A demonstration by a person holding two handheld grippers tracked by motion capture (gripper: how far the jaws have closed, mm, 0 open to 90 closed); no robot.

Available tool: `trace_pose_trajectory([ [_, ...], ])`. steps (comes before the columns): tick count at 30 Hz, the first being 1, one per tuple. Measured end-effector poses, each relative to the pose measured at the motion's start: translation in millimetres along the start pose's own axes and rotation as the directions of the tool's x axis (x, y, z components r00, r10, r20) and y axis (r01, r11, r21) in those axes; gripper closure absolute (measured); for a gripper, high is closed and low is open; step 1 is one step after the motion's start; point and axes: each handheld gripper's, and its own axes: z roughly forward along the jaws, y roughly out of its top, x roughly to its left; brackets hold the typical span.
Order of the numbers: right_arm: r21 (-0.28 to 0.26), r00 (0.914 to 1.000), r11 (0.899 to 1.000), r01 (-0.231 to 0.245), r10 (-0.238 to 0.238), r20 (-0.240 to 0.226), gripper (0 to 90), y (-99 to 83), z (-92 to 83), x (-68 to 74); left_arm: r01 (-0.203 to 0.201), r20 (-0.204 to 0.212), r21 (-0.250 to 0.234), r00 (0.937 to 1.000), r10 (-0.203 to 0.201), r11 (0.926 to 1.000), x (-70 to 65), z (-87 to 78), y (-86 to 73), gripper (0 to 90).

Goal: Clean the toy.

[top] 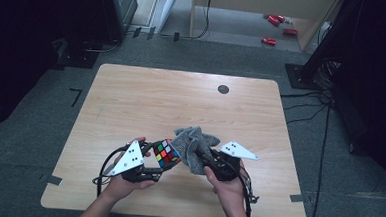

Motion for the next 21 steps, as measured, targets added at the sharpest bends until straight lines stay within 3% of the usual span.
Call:
trace_pose_trajectory([
  [5,-0.091,0.9985,0.995,0.033,-0.037,-0.041,73.4,11.2,-15.8,13.7,-0.025,0.01,0.05,0.9996,0.025,0.9984,-5.4,9.8,-4.9,34.5],
  [9,-0.134,0.9913,0.987,0.09,-0.101,-0.083,72.5,15.1,-21.4,35.8,0.001,0.086,0.05,0.9962,-0.006,0.9987,-11.6,17.2,-1.7,34.5],
  [11,-0.122,0.9895,0.987,0.102,-0.114,-0.09,72.6,14.0,-20.0,39.8,0.013,0.095,0.041,0.9953,-0.016,0.9991,-12.8,16.7,0.0,34.4],
  [14,-0.103,0.9928,0.993,0.058,-0.069,-0.098,72.7,9.8,-15.7,31.9,0.027,0.087,0.021,0.9958,-0.029,0.9994,-9.5,11.4,1.9,34.5],
  [16,-0.083,0.9949,0.993,0.082,-0.087,-0.052,72.8,6.0,-11.0,25.1,0.04,0.07,0.011,0.9967,-0.04,0.9992,-5.4,7.8,2.8,34.4],
  [18,-0.027,0.9935,0.993,0.113,-0.113,0.018,72.9,1.7,-6.0,17.7,0.06,0.065,-0.01,0.9961,-0.059,0.9982,-0.4,4.4,2.9,34.5],
  [21,0.034,0.9962,0.997,0.075,-0.077,0.042,72.9,-3.3,-1.1,5.3,0.07,0.048,-0.029,0.9965,-0.069,0.9971,5.9,0.4,3.0,34.5],
])
